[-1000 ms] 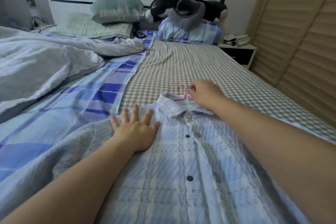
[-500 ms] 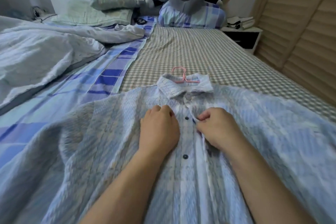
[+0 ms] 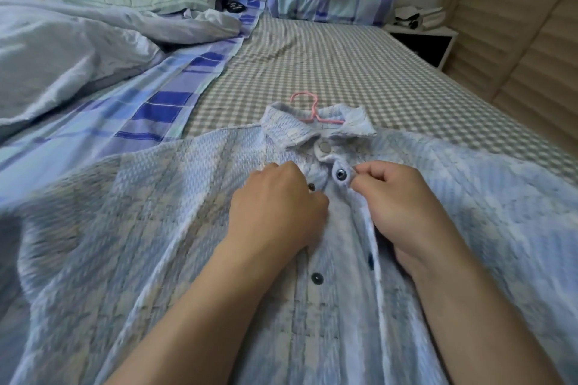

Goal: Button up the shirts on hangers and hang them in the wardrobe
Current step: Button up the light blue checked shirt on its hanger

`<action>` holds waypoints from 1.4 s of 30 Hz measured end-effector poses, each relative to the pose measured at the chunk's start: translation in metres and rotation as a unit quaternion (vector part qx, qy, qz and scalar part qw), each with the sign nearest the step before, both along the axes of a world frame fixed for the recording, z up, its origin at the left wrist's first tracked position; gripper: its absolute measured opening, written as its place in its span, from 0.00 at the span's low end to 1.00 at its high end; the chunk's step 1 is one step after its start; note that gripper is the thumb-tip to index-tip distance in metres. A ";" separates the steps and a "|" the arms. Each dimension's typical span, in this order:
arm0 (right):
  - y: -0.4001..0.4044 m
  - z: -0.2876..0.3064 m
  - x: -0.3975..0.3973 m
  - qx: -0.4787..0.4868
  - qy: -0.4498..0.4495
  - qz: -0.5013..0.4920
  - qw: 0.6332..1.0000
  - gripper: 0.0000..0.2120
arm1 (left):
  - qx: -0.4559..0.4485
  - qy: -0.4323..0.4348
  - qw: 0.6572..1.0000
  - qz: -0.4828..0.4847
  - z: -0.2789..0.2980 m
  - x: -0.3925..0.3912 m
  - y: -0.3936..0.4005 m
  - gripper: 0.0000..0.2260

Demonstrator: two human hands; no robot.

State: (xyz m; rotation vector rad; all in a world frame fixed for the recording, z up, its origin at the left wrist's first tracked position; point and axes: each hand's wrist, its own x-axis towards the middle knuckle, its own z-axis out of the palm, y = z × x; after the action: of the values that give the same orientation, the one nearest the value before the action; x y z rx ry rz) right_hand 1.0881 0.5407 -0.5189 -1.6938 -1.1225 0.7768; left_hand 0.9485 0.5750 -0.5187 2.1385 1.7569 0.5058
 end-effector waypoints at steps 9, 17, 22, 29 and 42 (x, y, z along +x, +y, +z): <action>-0.004 0.005 -0.001 0.030 0.006 0.032 0.999 0.12 | -0.170 -0.330 0.929 -0.010 0.016 -0.016 0.006 0.05; -0.007 0.005 0.000 0.026 -0.129 0.059 0.990 0.15 | -0.220 -0.401 0.889 0.008 0.011 -0.023 0.011 0.04; -0.007 0.007 -0.001 0.029 -0.143 0.075 0.986 0.13 | -0.203 -0.417 0.886 0.000 0.007 -0.021 0.012 0.08; -0.007 0.006 -0.005 0.034 -0.175 0.073 0.981 0.14 | -0.152 -0.377 0.912 -0.050 0.002 -0.022 0.014 0.10; -0.012 0.003 -0.020 0.070 -0.390 0.082 0.914 0.09 | -0.041 -0.285 0.951 -0.114 -0.009 -0.016 0.015 0.15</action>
State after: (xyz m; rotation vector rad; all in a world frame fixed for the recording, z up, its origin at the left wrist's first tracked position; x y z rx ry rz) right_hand 1.0680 0.5290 -0.5158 -1.8455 -1.8274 0.0705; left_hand 0.9321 0.5901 -0.5276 1.8522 1.1751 0.8636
